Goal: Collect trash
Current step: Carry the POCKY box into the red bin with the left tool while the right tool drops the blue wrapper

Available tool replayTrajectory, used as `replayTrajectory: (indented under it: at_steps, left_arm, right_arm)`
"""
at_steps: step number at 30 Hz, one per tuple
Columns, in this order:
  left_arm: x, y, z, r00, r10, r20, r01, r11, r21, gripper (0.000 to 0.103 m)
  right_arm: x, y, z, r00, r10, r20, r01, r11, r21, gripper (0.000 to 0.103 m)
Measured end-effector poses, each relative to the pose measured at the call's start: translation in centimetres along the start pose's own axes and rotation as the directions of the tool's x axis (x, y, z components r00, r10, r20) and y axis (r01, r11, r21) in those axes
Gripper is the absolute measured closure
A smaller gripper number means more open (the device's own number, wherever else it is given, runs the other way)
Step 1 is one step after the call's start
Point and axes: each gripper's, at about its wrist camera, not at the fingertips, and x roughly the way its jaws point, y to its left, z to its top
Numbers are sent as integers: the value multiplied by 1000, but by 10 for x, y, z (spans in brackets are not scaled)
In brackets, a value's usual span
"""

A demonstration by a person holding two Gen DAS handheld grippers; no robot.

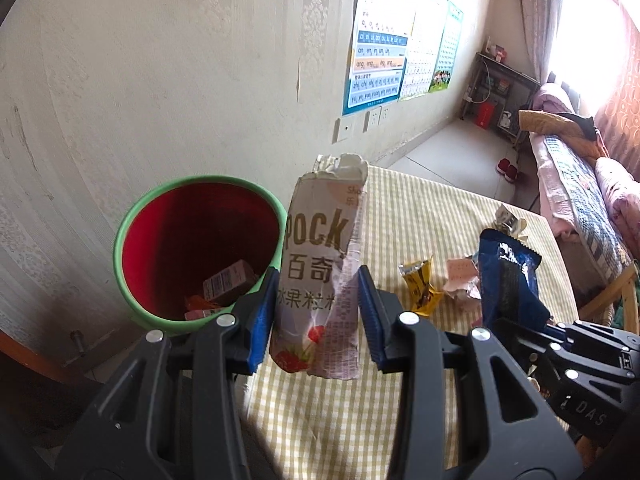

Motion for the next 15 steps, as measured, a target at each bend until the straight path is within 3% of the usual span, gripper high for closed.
replayTrajectory:
  at_steps: [15]
  left_arm:
    - [0,14,7,999,33,21,-32,999,-31,65]
  right_arm:
    - [4,12,15,1000,-2,25,3,1000,-31,88]
